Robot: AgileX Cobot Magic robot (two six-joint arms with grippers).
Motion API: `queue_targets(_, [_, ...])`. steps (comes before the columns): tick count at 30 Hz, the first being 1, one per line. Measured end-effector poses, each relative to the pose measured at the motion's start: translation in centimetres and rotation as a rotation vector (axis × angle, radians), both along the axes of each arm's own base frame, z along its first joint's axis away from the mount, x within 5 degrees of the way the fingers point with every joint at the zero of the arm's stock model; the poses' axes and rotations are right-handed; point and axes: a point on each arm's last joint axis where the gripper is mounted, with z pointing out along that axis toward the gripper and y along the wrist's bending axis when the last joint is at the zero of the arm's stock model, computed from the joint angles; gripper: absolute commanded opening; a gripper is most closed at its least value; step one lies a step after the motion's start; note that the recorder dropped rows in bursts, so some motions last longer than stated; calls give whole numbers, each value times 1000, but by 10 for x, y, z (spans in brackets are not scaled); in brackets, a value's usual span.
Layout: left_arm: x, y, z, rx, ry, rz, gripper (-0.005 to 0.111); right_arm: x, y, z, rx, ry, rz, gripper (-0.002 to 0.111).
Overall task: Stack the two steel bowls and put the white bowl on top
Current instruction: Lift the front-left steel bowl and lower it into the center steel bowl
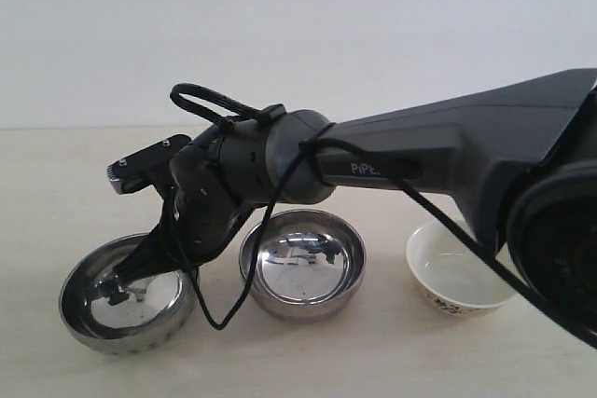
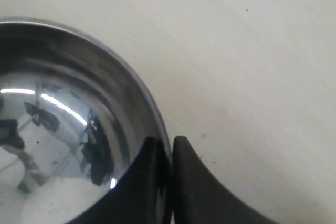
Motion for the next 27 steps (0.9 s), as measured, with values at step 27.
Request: queue_targets(27, [0, 0, 0, 0, 0, 0, 4, 14, -76, 128, 88, -11, -225, 0])
